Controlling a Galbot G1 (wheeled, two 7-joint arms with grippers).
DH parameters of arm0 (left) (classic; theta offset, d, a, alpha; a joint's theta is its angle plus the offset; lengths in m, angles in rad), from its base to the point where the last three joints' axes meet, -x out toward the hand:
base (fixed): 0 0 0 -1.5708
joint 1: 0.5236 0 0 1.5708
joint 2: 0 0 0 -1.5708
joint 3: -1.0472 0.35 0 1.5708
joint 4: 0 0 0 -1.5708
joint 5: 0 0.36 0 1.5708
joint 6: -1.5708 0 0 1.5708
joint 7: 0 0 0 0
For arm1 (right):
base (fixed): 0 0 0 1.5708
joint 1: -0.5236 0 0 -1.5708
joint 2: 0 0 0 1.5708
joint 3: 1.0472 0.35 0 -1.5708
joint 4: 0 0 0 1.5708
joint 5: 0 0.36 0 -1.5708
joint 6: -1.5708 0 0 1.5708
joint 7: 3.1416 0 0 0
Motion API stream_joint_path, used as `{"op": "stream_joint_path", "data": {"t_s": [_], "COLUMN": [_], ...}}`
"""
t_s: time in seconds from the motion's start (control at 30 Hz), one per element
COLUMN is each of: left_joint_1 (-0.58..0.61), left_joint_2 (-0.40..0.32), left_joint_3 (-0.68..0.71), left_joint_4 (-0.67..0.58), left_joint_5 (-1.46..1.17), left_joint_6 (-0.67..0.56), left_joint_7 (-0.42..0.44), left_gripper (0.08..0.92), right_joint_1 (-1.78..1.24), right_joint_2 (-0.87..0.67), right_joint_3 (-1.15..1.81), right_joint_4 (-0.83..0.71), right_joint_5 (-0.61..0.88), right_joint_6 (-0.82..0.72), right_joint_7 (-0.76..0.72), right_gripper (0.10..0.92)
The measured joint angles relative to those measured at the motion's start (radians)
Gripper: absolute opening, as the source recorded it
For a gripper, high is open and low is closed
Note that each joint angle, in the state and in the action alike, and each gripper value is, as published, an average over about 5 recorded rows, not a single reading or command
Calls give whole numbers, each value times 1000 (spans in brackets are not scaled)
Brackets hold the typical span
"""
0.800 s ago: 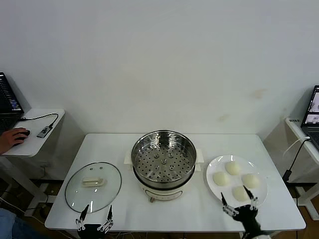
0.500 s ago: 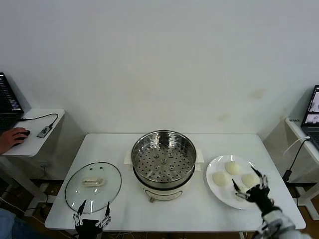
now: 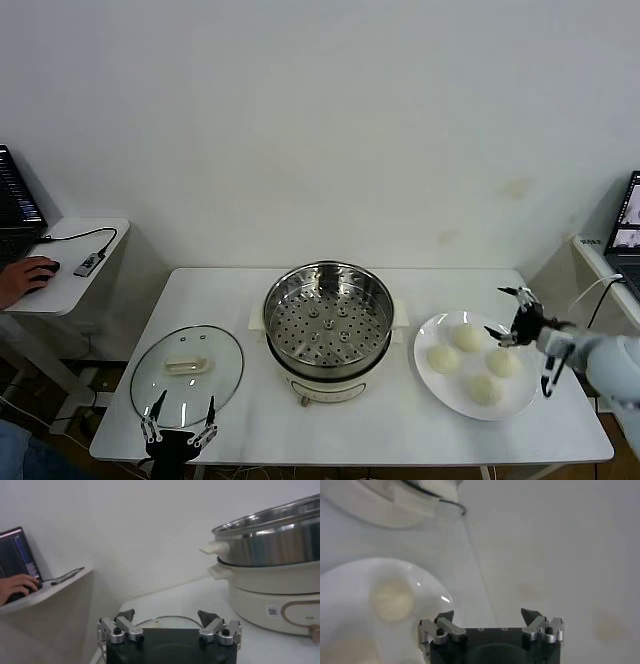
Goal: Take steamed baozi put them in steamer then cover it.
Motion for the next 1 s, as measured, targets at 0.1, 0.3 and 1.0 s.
{"op": "stream_joint_path", "data": {"t_s": [0.1,0.3,1.0], "left_joint_1": [1,2,0], "left_joint_2": [-1,1,11], "left_joint_3": [-6,-21,-56], "left_joint_4": [0,-3,1], "left_joint_5": [5,11,28], "left_joint_6": [1,4,6], "left_joint_7": [-1,-2,4], "left_gripper": [823,823,823], "right_joint_1": [140,359,600], "right_joint_2": [-13,-9,179], "right_joint_3": [-149,-398,-728], "right_joint_4": [-63,-175,-465], "right_joint_5": [-1,-10,-55], "right_joint_6": [2,9,15], "right_joint_7": [-69,-156,-213], "right_gripper": [823,823,823]}}
